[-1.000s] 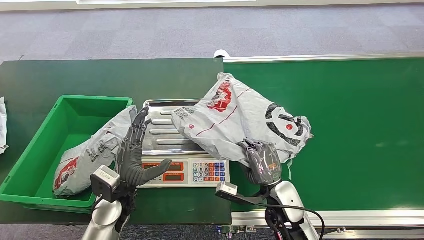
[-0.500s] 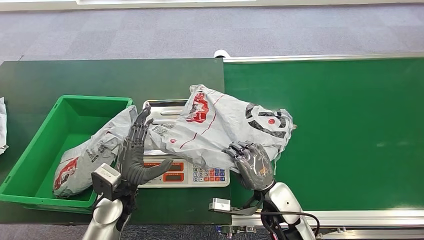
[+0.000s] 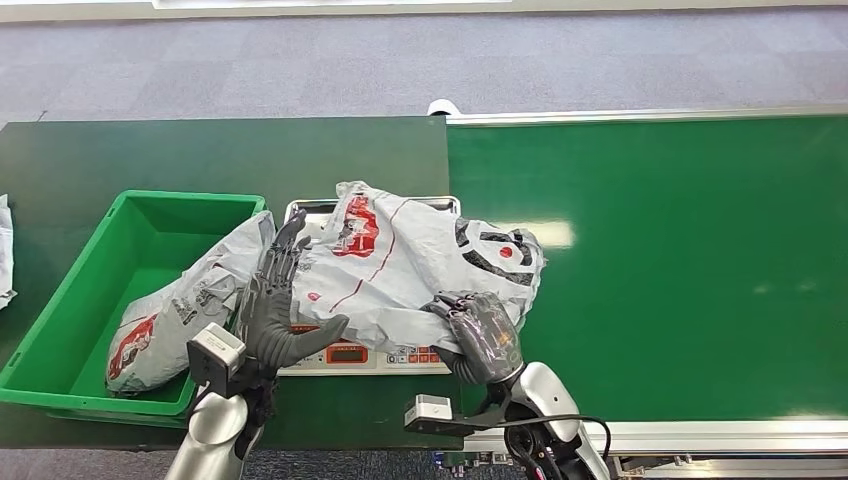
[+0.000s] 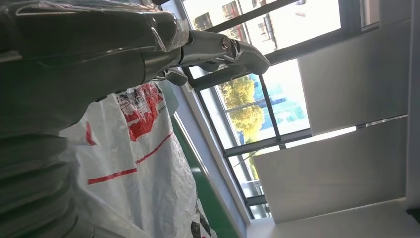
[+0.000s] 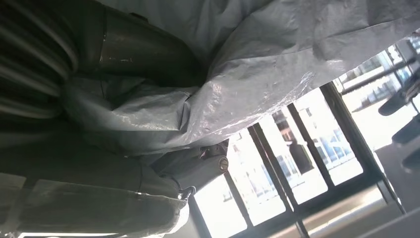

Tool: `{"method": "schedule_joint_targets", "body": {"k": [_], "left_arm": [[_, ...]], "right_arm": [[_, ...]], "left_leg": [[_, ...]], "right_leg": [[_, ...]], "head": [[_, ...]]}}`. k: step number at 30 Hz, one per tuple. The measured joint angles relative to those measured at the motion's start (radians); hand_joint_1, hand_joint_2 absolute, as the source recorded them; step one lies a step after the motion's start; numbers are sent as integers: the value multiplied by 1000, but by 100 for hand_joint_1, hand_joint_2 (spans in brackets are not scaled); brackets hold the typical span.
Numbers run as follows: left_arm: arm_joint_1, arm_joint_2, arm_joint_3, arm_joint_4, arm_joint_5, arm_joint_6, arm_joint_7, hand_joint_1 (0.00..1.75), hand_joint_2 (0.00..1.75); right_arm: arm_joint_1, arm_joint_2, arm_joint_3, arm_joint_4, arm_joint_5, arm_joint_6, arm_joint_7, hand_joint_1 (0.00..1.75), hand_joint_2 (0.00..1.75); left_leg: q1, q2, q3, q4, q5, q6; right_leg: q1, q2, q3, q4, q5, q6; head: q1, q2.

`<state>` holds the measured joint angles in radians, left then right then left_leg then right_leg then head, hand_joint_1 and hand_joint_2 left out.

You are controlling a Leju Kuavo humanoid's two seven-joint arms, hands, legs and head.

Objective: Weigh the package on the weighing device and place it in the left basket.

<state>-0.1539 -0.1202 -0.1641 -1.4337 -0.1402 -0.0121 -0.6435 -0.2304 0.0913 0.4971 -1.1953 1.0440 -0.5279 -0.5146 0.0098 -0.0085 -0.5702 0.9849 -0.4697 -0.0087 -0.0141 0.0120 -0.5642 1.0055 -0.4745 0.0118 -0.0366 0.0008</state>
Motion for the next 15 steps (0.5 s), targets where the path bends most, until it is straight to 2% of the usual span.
{"method": "schedule_joint_targets", "body": {"k": [1, 2, 4, 9, 12, 15], "left_arm": [[0, 0, 0, 0, -1, 0, 0, 0, 175], [0, 0, 0, 0, -2, -1, 0, 0, 175], [0, 0, -1, 0, -5, -3, 1, 0, 175], [0, 0, -8, 0, -9, -9, 1, 0, 175], [0, 0, -10, 0, -9, -12, 2, 0, 175], [0, 0, -11, 0, -9, -13, 3, 0, 175]], "right_arm": [[0, -1, 4, 3, 3, 12, 5, 156, 175], [-1, -3, 8, 7, 6, 21, 8, 140, 175], [-1, -6, 14, 14, 7, 41, 10, 99, 175], [0, -7, 27, 23, 19, 39, 3, 12, 175], [-1, -7, 29, 28, 47, 1, 16, 0, 175], [-1, -7, 29, 30, 50, -42, 18, 0, 175]], "left_leg": [[0, 0, 0, 0, 0, 0], [0, 0, 0, 0, 0, 0], [0, 0, 0, 0, 0, 0], [0, 0, 0, 0, 0, 0], [0, 0, 0, 0, 0, 0], [0, 0, 0, 0, 0, 0]], "right_leg": [[0, 0, 0, 0, 0, 0], [0, 0, 0, 0, 0, 0], [0, 0, 0, 0, 0, 0], [0, 0, 0, 0, 0, 0], [0, 0, 0, 0, 0, 0], [0, 0, 0, 0, 0, 0]], "head": [[0, 0], [0, 0], [0, 0], [0, 0], [0, 0], [0, 0]]}}
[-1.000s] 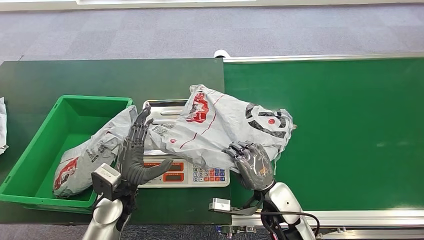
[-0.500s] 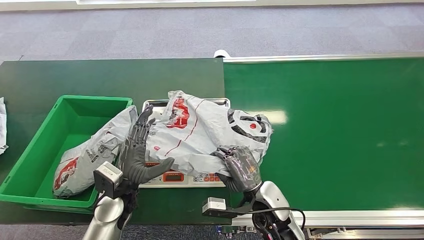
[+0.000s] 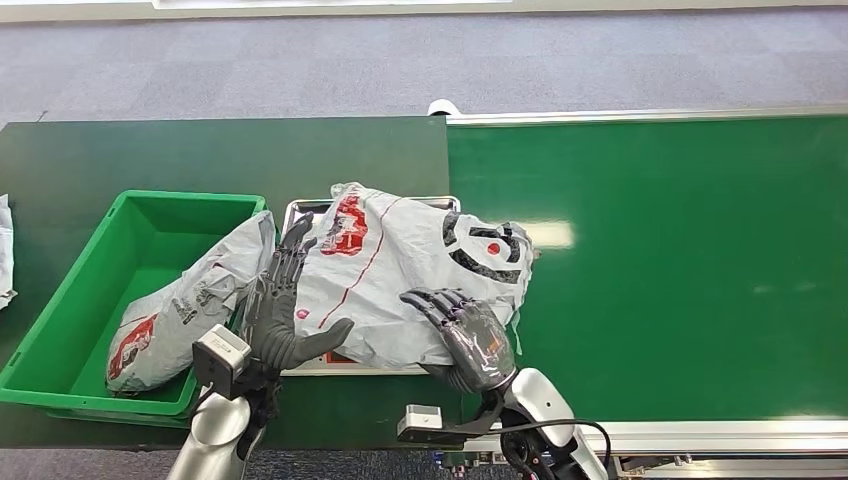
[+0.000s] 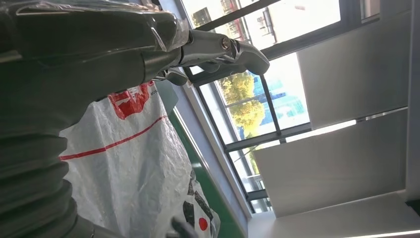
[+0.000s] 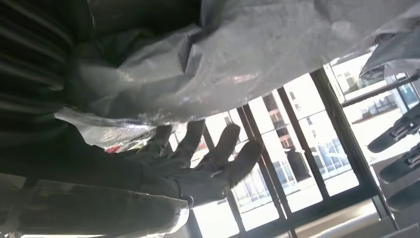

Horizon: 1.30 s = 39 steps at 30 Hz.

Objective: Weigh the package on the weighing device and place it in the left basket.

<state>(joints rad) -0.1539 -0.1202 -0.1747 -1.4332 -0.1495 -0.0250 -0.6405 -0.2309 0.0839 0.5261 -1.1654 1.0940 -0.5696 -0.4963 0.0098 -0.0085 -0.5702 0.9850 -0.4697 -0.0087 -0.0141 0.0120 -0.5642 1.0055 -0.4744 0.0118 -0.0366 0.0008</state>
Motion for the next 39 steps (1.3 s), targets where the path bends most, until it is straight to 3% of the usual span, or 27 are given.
{"method": "schedule_joint_targets", "body": {"k": [5, 10, 16, 20, 23, 25, 28, 34, 39], "left_arm": [[0, 0, -1, 0, 0, -1, 1, 0, 175], [0, 0, -4, 2, 0, -1, 5, 0, 175], [0, 0, -5, 5, 0, -1, 7, 0, 175], [0, 0, -6, 5, 0, -1, 7, 0, 175], [3, 2, -7, 6, -3, -1, 9, 0, 175], [4, 5, -11, 8, -27, 4, 20, 0, 175], [1, 14, -32, 23, -143, 36, 68, 0, 175], [-22, 42, -138, 111, -548, 71, 187, 0, 175], [-29, 57, -209, 172, -673, 77, 235, 0, 175]], "right_arm": [[6, 0, -2, -15, -104, -38, -55, 0, 175], [19, 0, -9, -72, -359, 76, -149, 0, 175], [25, 0, -12, -105, -414, 118, -167, 0, 175], [37, -2, -32, -124, -553, 290, -175, 0, 0], [53, -9, -57, -145, -664, 471, -152, 0, 0], [64, -16, -75, -156, -695, 541, -139, 0, 0], [70, -27, -95, -163, -696, 573, -130, 0, 0], [68, -38, -110, -165, -679, 604, -126, 0, 0], [63, -39, -111, -165, -674, 615, -126, 0, 0]], "left_leg": [[0, 0, 0, 0, 0, 0], [0, 0, 0, 0, 0, 0], [0, 0, 0, 0, 0, 0], [0, 0, 0, 0, 0, 0], [0, 0, 0, 0, 0, 0], [0, 0, 0, 0, 0, 0], [0, 0, 0, 0, 0, 0], [0, 0, 0, 0, 0, 0], [0, 0, 0, 0, 0, 0]], "right_leg": [[0, 0, 0, 0, 0, 0], [0, 0, 0, 0, 0, 0], [0, 0, 0, 0, 0, 0], [0, 0, 0, 0, 0, 0], [0, 0, 0, 0, 0, 0], [0, 0, 0, 0, 0, 0], [0, 0, 0, 0, 0, 0], [0, 0, 0, 0, 0, 0], [0, 0, 0, 0, 0, 0]], "head": [[0, 0], [0, 0], [0, 0], [0, 0], [0, 0], [0, 0], [0, 0], [0, 0], [0, 0]]}}
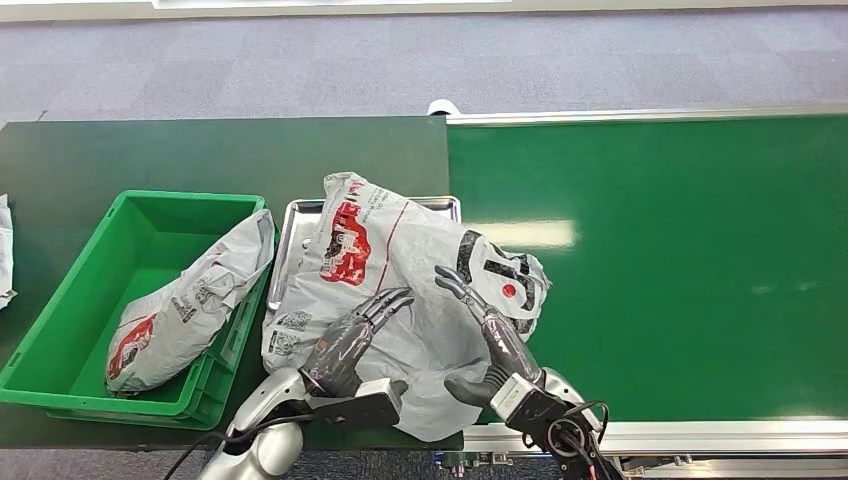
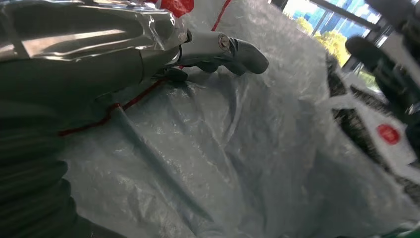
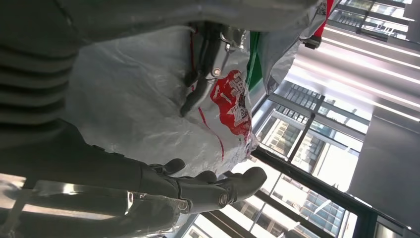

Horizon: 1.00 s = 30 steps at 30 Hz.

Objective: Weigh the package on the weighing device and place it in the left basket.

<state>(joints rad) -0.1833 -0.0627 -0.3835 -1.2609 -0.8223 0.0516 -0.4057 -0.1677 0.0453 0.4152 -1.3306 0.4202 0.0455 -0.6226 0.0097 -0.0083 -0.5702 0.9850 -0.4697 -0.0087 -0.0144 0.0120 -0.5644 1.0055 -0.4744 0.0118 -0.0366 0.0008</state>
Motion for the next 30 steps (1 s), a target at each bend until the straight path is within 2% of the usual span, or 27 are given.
{"method": "schedule_joint_targets", "body": {"k": [7, 11, 12, 15, 16, 20, 25, 27, 29, 30], "left_arm": [[-15, 9, -26, 46, -79, 3, 49, 0, 175], [-12, 9, -18, 42, -32, 94, 13, 1, 175], [-10, 8, -10, 32, -11, 122, 4, 39, 175], [-3, 7, 23, -11, 46, 180, -11, 169, 175], [0, 7, 33, -24, 66, 191, -19, 175, 175], [14, 2, 66, -60, 137, 214, -61, 175, 175], [20, -3, 81, -77, 151, 226, -68, 175, 175], [22, -4, 82, -77, 150, 227, -67, 112, 175], [23, -4, 82, -77, 139, 223, -57, 24, 175], [23, -4, 82, -76, 128, 216, -48, 12, 175]], "right_arm": [[-2, 0, -3, 0, 10, 5, 0, 0, 0], [0, 0, -10, 0, 11, 6, 2, 0, 0], [1, 0, -12, -1, 11, 7, 3, 0, 0], [4, 0, -15, -1, 11, 8, 4, 0, 0], [5, 0, -15, -1, 11, 8, 4, 0, 0], [4, 0, -15, -1, 11, 9, 5, 0, 0], [4, 0, -15, -1, 11, 9, 6, 0, 0], [3, 0, -15, -1, 11, 9, 8, 0, 0], [3, 0, -15, -1, 11, 8, 9, 0, 0], [2, 0, -15, -1, 11, 8, 9, 0, 0]], "left_leg": [[0, 0, 0, 0, 0, 0], [0, 0, 0, 0, 0, 0], [0, 0, 0, 0, 0, 0], [0, 0, 0, 0, 0, 0], [0, 0, 0, 0, 0, 0], [0, -1, 0, 0, 0, 0], [0, -1, 0, 0, 0, 0], [0, -1, 0, 0, 0, 0], [0, -1, 0, 0, 0, 0], [0, -1, 0, 0, 0, 0]], "right_leg": [[0, 0, 0, 0, 0, 0], [0, 0, 1, 0, 0, 0], [0, 0, 1, 0, 0, 0], [0, 0, 1, 0, 0, 0], [0, 0, 0, 0, 0, 0], [0, 0, 0, 0, 0, 0], [0, 0, 1, 0, 0, 0], [0, 0, 1, 0, 0, 0], [0, 0, 1, 0, 0, 0], [0, 0, 1, 0, 0, 0]], "head": [[0, 0], [0, 0], [0, 0], [0, 0], [0, 0], [0, 0], [0, 0], [0, 0], [0, 0], [0, 0]]}}
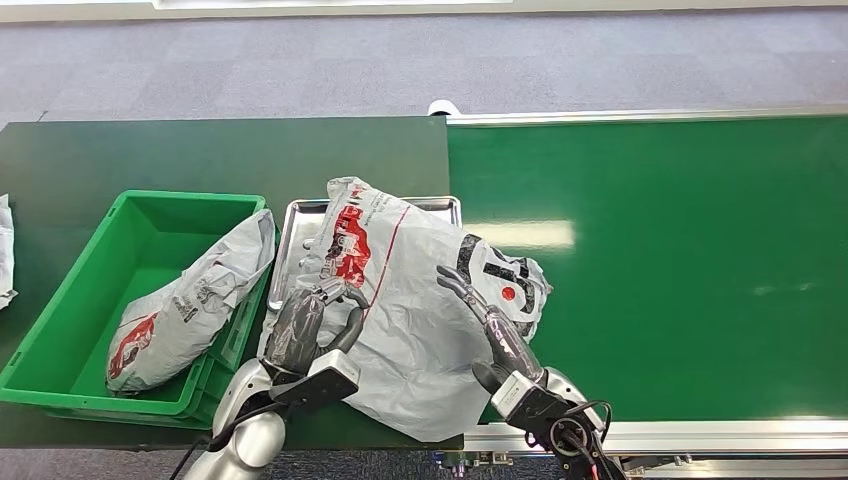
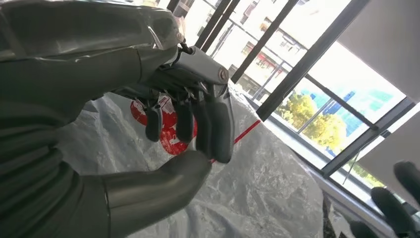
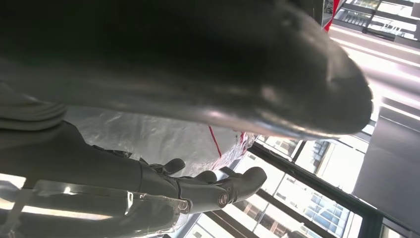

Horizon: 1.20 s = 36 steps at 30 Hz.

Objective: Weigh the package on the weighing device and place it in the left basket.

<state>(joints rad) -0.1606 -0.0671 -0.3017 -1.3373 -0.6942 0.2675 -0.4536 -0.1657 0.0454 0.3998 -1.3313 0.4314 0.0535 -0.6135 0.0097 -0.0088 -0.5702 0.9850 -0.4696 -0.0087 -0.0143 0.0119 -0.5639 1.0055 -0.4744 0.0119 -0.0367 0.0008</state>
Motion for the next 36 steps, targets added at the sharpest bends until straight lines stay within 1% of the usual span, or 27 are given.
{"method": "schedule_joint_targets", "body": {"k": [1, 6, 15, 19, 27, 32, 36], "left_arm": [[0, 0, -1, 1, -14, -10, 11, 0, 175], [-1, 1, -20, 25, -108, -74, 63, 0, 175], [-16, 5, -62, 97, -261, -113, 166, 0, 175], [-26, 5, -64, 123, -285, -116, 183, 0, 175], [-35, 5, -64, 143, -296, -118, 186, 0, 175], [-39, 3, -62, 152, -317, -117, 213, 2, 175], [-41, 0, -58, 159, -310, -112, 215, 61, 175]], "right_arm": [[-1, 0, 0, 0, 0, 0, 0, 0, 0], [-6, 0, 0, 2, 2, -2, 0, 0, 0], [-9, 0, 1, 7, 15, -7, 0, 0, 0], [-10, 0, 1, 10, 22, -10, 1, 0, 0], [-10, 0, 1, 10, 36, -17, 7, 0, 0], [-10, 0, 1, 10, 44, -22, 11, 0, 0], [-10, 2, 1, 12, 50, -24, 12, 0, 0]], "left_leg": [[0, 0, 0, 0, 0, 0], [0, 0, 0, 0, 0, 0], [0, 0, 0, 0, 0, 0], [0, 0, 0, 0, 0, 0], [0, 0, 0, 0, 0, 0], [0, 0, 0, 0, 0, 0], [0, 0, 0, 0, 0, 0]], "right_leg": [[0, 0, 0, 0, 0, 0], [0, 0, 0, 0, 0, 0], [0, 0, 0, 0, 0, 0], [0, 0, 0, 0, 0, 0], [0, 0, 0, 0, 0, 0], [0, 0, 0, 0, 0, 0], [0, 0, 1, 0, 0, 0]], "head": [[0, 0], [0, 0], [0, 0], [0, 0], [0, 0], [0, 0], [0, 0]]}}
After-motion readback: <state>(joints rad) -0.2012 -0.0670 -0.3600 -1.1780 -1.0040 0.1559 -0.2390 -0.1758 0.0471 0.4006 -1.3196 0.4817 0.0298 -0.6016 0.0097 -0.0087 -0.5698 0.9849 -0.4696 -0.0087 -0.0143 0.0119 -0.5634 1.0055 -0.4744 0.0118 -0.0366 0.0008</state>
